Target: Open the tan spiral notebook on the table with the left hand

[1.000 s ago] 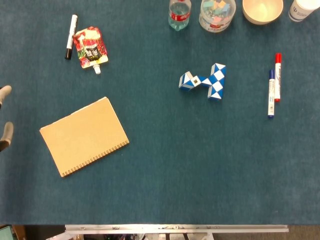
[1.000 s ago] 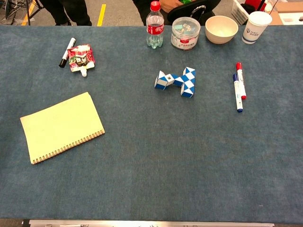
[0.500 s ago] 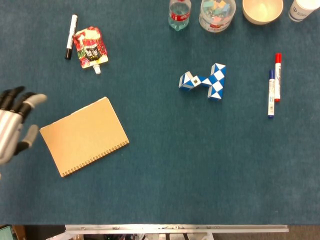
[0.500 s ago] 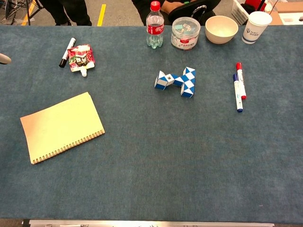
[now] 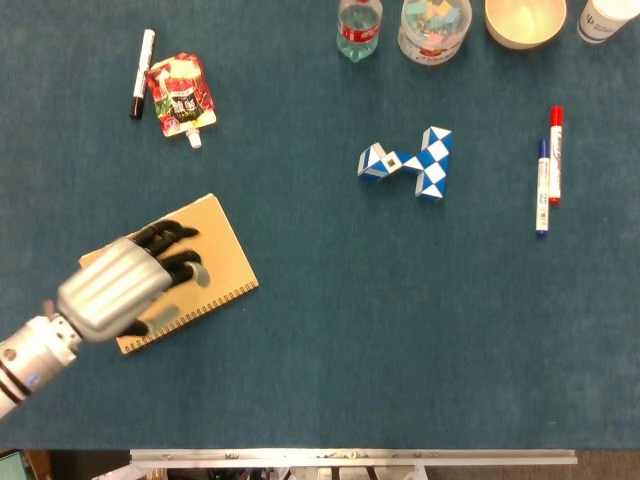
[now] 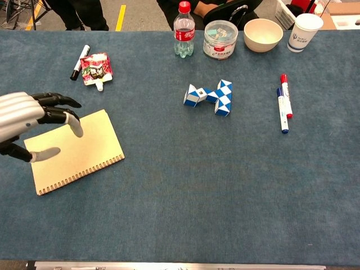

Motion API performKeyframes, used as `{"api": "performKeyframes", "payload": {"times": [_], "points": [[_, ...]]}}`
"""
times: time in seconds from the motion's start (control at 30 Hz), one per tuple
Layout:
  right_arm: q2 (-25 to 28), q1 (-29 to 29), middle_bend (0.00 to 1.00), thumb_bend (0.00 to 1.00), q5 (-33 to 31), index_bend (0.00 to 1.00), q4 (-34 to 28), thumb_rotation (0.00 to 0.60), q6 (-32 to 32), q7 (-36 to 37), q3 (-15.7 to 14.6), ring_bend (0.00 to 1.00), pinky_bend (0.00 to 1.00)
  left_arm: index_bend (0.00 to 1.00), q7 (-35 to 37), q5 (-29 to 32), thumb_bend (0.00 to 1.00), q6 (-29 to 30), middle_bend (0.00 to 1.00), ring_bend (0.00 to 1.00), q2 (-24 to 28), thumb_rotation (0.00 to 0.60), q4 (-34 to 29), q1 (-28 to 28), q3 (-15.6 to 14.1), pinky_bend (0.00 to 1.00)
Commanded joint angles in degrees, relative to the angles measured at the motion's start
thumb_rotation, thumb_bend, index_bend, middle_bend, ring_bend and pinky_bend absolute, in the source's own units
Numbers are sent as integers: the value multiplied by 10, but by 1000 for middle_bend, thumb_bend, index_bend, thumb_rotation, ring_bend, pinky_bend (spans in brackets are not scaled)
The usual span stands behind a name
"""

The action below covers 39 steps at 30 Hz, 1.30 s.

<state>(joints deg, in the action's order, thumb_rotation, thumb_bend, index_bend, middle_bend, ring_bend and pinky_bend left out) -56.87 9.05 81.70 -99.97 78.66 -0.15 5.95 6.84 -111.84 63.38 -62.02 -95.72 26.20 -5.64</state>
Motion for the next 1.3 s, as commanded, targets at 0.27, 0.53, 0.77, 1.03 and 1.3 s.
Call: {"api": "performKeyframes", "payload": {"times": [0.27, 0.53, 0.77, 1.03, 1.3], "points": [[1, -4, 275, 396, -1, 339, 0, 600, 3, 1, -3, 209, 306, 333, -70, -8, 325, -98, 249, 37, -45, 191, 15, 56, -25, 76], [0, -8, 275, 395, -3, 339, 4, 600, 5, 4, -6, 209, 306, 329, -102, 3, 325, -113, 249, 36, -79, 189, 24, 62, -40, 76], [-1, -11, 275, 395, -2, 339, 8, 600, 8, 9, -7, 209, 306, 329, -108, 29, 325, -131, 248, 36, -106, 191, 40, 74, -40, 75], [0, -17, 275, 396, -1, 339, 10, 600, 17, 12, -7, 209, 306, 329, -112, 55, 325, -148, 249, 36, -119, 176, 55, 86, -44, 76], [0, -19, 275, 395, -1, 339, 10, 600, 20, 13, -7, 209, 306, 329, -123, 85, 325, -157, 249, 36, -119, 147, 62, 94, -41, 75]]}}
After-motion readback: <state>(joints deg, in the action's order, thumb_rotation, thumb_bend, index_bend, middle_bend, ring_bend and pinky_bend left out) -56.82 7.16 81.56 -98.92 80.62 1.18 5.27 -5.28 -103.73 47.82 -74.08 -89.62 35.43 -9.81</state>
